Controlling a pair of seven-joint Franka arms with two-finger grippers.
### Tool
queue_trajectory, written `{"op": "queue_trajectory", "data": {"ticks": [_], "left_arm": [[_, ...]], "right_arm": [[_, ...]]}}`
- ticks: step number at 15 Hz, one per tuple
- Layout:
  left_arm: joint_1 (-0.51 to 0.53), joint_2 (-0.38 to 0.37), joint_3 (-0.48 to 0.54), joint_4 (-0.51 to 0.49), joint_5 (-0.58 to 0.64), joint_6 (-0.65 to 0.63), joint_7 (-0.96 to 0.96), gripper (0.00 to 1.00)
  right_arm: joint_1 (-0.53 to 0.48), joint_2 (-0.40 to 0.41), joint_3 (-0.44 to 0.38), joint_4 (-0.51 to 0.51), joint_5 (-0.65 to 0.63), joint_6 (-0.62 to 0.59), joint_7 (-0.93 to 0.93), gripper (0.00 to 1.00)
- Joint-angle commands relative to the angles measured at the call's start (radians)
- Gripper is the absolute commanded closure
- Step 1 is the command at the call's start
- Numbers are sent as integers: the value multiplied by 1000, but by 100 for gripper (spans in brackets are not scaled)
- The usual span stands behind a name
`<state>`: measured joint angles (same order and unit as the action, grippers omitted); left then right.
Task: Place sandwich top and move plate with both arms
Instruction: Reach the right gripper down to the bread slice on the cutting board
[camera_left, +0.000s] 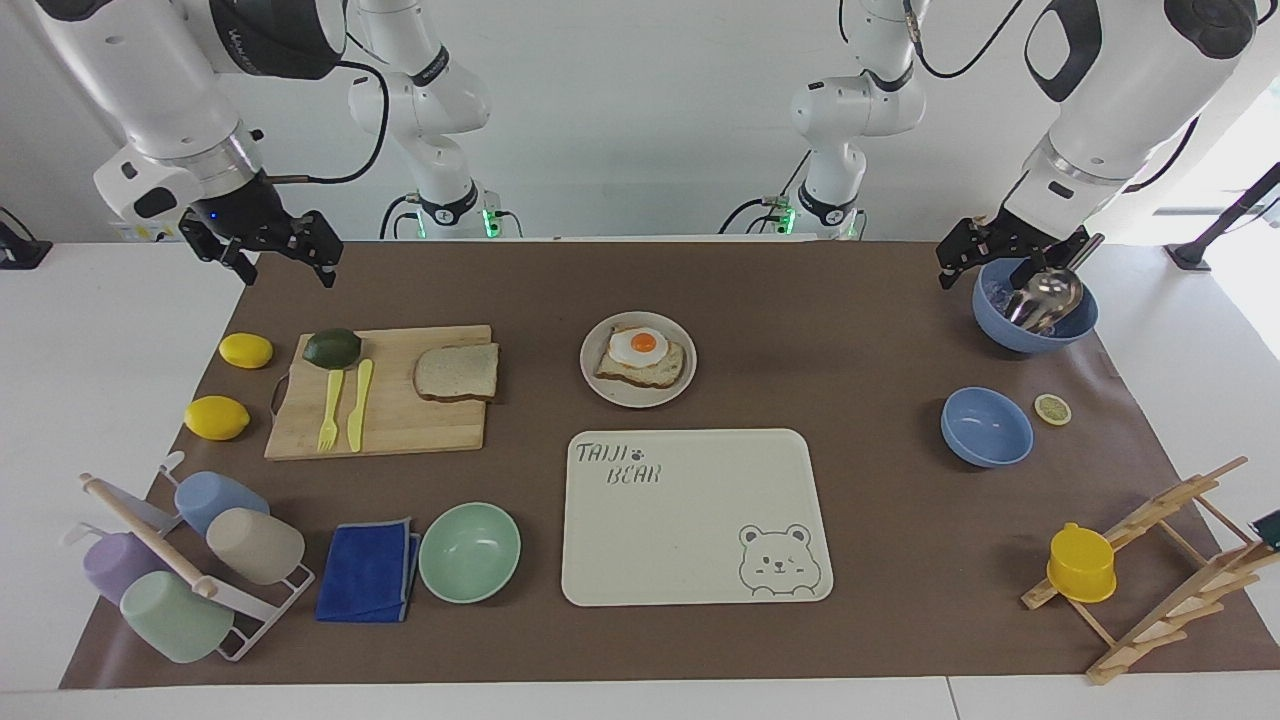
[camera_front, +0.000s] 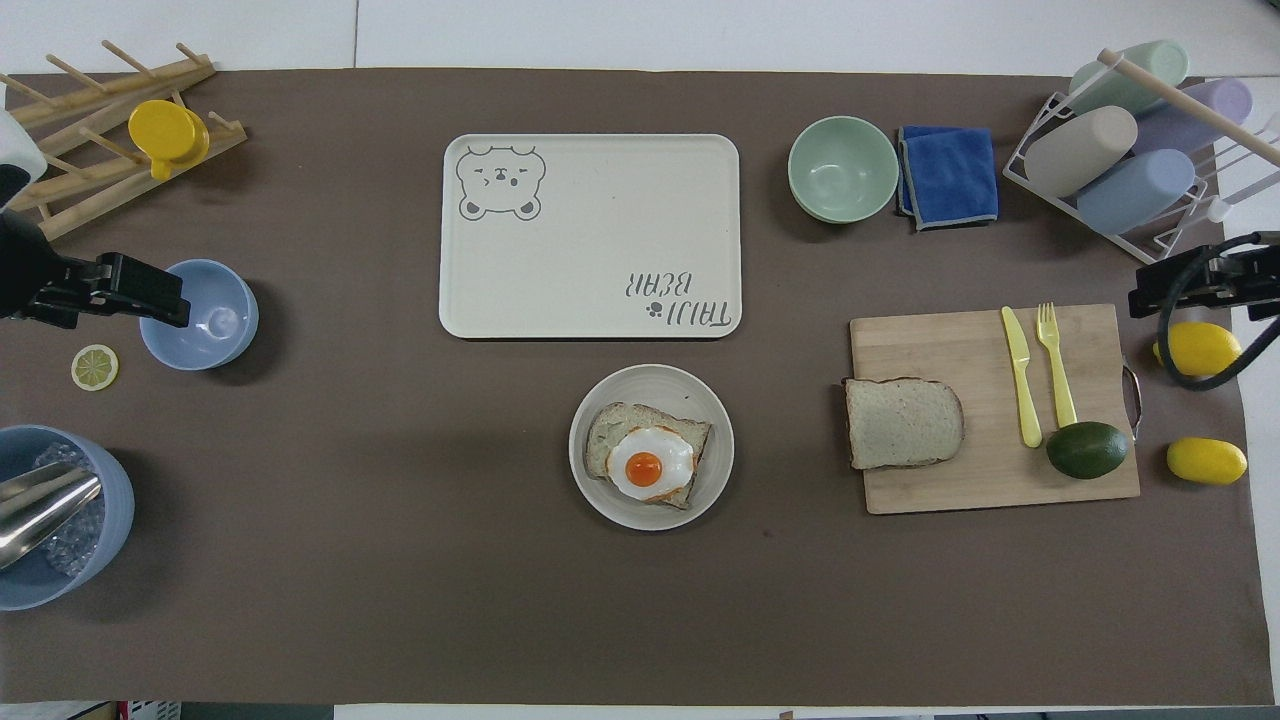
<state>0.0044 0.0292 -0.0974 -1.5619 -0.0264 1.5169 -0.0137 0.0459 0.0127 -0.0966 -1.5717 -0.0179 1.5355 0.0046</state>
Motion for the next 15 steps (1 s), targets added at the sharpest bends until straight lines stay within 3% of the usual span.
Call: {"op": "queue_trajectory", "data": {"ticks": [1, 7, 9, 12, 15], "left_arm": [[11, -14, -10, -10, 14, 2, 11, 0], [11, -14, -10, -10, 16, 2, 11, 0], [11, -14, -10, -10, 14, 2, 11, 0], [11, -14, -10, -10, 16, 2, 11, 0], [11, -15, -10, -10, 14, 2, 11, 0]], "right_arm": [[-12, 9, 1, 18, 29, -14, -22, 0], [-12, 3, 1, 10, 33, -31, -43, 0], [-2, 9, 3, -1, 108, 0, -70, 0], [121, 22, 0, -71, 110, 81, -35, 0], [210, 131, 5, -85, 32, 167, 55, 0]]}}
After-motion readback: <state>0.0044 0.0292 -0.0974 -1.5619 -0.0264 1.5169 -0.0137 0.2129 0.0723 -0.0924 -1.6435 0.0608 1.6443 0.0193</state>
